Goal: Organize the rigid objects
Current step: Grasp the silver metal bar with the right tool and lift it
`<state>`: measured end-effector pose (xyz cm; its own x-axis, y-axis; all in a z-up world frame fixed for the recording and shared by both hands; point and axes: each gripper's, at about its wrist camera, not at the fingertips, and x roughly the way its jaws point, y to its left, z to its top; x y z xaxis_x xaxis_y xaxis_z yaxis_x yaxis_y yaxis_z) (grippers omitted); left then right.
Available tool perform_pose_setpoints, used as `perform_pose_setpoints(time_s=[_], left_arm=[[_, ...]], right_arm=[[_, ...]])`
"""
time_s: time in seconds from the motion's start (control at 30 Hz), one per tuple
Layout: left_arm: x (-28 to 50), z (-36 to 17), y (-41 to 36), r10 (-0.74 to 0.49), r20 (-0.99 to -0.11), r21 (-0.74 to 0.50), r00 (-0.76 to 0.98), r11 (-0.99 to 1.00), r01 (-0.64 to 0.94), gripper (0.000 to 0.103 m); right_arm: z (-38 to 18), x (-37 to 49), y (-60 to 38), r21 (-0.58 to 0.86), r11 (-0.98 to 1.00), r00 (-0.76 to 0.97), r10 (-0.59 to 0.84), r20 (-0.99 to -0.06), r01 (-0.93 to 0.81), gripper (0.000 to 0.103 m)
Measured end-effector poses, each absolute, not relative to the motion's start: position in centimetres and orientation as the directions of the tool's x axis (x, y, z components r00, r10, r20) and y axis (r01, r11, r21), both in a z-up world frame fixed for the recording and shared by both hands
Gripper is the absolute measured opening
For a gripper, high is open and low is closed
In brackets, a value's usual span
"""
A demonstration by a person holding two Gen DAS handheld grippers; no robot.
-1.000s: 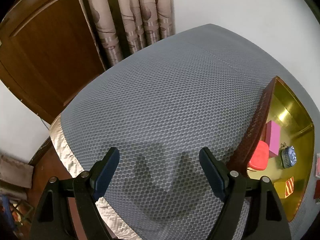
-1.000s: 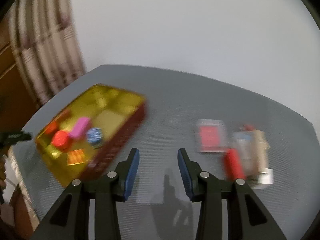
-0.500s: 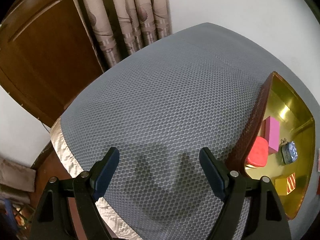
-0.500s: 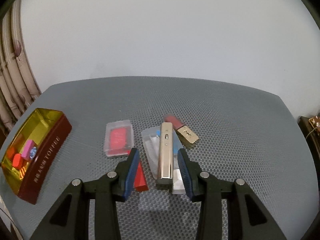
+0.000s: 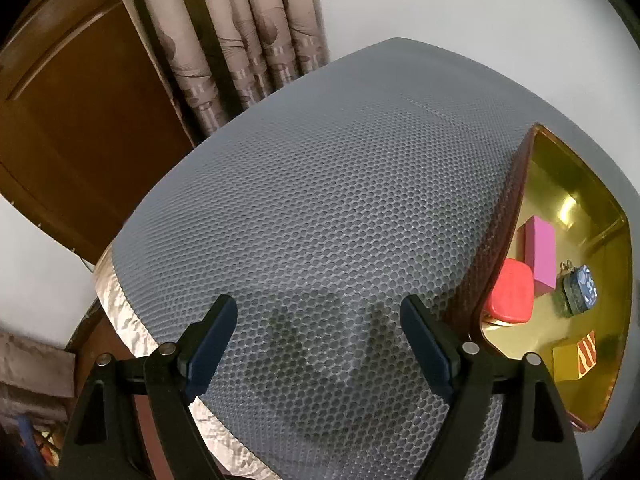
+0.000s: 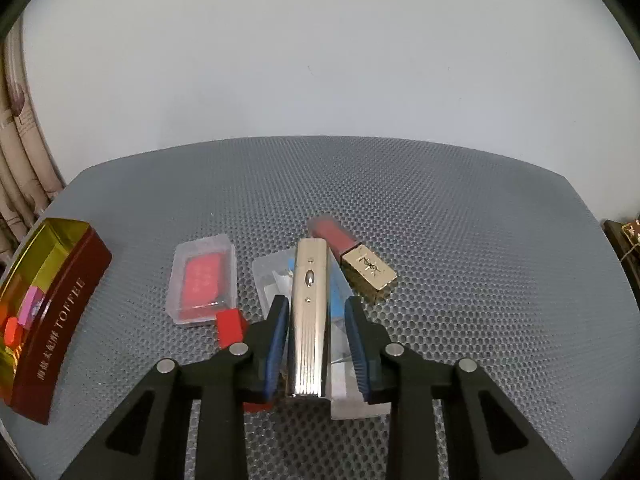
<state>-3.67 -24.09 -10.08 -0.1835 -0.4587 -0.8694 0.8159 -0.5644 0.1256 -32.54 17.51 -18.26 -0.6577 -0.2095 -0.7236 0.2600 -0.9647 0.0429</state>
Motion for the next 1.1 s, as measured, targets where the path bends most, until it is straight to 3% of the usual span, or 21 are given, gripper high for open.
perform_pose_setpoints(time_s=[0.1,0.7,1.1], left_arm=[[-3.5,-10.1,-24.2,-0.460,-0.869,0.125,-0.184,-0.563,0.817,0.081],[-5.5,-7.8,-20.0,-0.539,-0.816,0.197,-0.210,-0.601,0.775,0.080],[-9.5,-3.2,-12.0,-0.482,-0.782,0.133,-0.395,-0.748,0.650,0.082]], right_arm=[[-18.8,-32.4,17.1,0.032,-0.963,-0.668,-0.209,-0.714,0.268,0.021],[-18.4,-30.9,19.6,0.058,-0.966,-0.706,-0.224,-0.672,0.251,0.020],[-21.3,-30.7,25.2,0.026,-0.990,-0.690,-0.114,-0.715,0.137,0.020]])
